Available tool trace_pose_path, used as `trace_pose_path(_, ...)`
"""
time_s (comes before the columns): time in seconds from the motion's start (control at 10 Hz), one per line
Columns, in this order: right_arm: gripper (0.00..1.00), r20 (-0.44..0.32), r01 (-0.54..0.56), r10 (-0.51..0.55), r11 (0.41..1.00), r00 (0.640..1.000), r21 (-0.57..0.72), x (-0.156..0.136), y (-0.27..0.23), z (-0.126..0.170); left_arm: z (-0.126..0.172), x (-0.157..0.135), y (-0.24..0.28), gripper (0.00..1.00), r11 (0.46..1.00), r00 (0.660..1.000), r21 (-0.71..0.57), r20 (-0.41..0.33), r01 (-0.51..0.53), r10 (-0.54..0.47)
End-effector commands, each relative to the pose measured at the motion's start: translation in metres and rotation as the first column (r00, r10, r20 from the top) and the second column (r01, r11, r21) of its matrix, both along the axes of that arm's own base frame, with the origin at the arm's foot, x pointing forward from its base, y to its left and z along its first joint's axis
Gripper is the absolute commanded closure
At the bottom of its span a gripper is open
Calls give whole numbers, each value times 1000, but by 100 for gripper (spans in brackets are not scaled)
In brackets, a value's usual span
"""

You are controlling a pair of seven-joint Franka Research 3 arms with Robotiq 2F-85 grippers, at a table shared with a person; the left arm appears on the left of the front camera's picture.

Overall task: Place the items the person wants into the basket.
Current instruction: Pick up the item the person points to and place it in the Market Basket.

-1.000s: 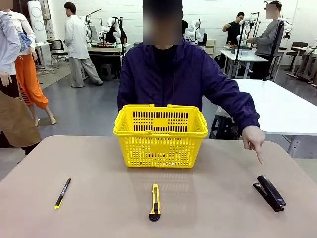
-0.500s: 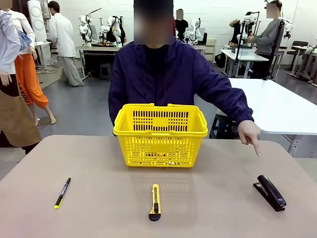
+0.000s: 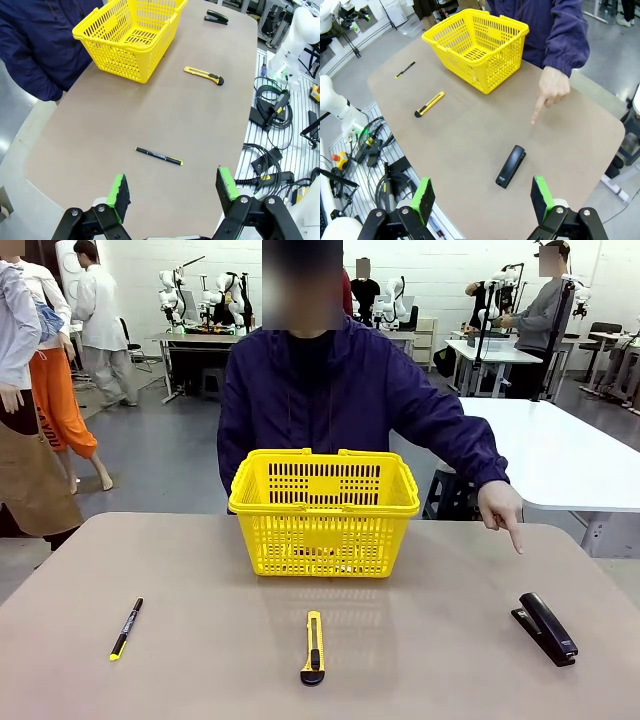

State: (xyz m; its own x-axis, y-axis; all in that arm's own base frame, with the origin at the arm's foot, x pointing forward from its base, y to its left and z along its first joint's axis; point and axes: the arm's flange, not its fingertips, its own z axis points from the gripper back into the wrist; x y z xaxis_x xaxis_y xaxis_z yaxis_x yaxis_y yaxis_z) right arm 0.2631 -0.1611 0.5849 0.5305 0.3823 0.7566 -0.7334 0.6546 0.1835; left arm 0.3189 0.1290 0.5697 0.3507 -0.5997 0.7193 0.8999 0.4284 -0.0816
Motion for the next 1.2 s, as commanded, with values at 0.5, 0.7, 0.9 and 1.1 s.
trace_pose_path(0.5, 0, -542, -144, -184, 851, 820, -506, 97, 135, -69, 0, 1, 2, 10, 1000, 1000, -14, 14, 15, -15)
trace_pose_path(0.7, 0, -514, -98, -211, 855, 831, -509, 126, 151, -106, 0, 1, 2, 10, 1000, 1000, -14, 14, 15, -15)
trace_pose_path(0.9, 0, -415, 28, -272, 862, 868, -505, 136, 159, -132, 0, 1, 2, 10, 1000, 1000, -14, 14, 15, -15)
trace_pose_path(1.1, 0, -352, 110, -300, 876, 887, -469, 149, 163, -162, 0, 1, 2, 10, 1000, 1000, -14, 14, 15, -15)
